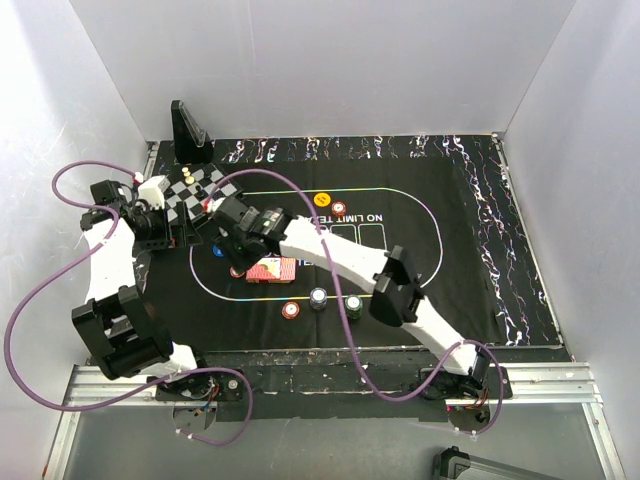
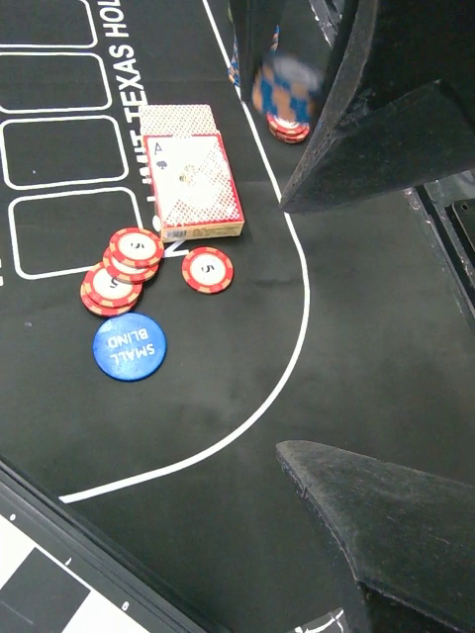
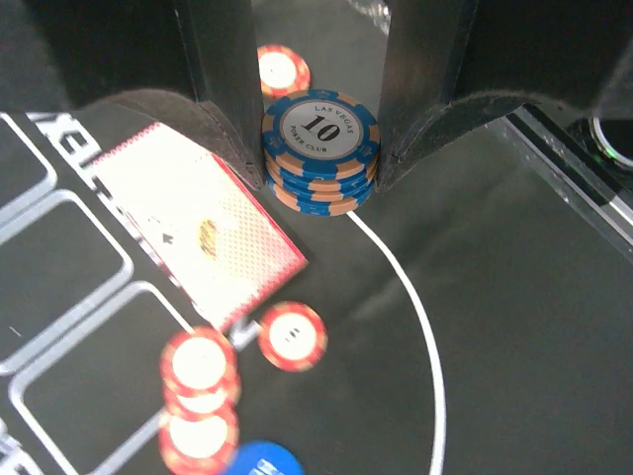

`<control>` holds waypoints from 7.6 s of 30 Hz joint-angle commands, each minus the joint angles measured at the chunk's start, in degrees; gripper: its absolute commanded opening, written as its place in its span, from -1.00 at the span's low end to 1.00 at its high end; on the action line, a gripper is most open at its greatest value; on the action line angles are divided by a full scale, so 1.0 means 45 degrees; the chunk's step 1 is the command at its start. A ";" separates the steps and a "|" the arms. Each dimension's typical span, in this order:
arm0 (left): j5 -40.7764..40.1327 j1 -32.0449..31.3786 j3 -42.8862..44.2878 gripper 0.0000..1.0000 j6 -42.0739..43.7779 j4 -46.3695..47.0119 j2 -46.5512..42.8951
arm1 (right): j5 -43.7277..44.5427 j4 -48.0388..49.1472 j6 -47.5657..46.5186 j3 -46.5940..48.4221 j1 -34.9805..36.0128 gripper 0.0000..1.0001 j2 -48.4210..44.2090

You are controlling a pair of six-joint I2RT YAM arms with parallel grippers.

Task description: Distribute texas hold em gaming equipment

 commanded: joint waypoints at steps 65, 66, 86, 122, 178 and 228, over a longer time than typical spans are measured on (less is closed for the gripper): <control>0.0815 0.0592 0.0125 0.99 0.1316 -0.1295 -0.1010 | -0.0586 0.2666 -0.1984 -0.1935 0.0427 0.39 -0.2190; 0.0835 0.0592 0.0164 1.00 0.1316 -0.1295 -0.1010 | -0.0391 0.2782 -0.1984 -0.2753 0.0369 0.39 -0.2679; 0.1148 0.0592 -0.0129 0.99 0.1276 -0.1197 -0.0952 | 0.0451 0.2881 0.0164 -1.0730 -0.0648 0.61 -0.5361; 0.1109 0.0573 -0.0480 0.99 0.1413 -0.1177 -0.0971 | -0.0096 0.3838 0.0770 -1.2195 -0.0882 0.13 -0.5555; 0.1187 0.0592 -0.0305 0.99 0.1569 -0.1256 -0.1108 | -0.0077 0.4092 0.0556 -1.2489 -0.1409 -0.97 -0.6511; 0.1109 0.0572 -0.0324 0.99 0.1492 -0.1002 -0.0736 | 0.1272 0.1045 -0.0441 -0.1277 -0.8440 -0.40 0.1867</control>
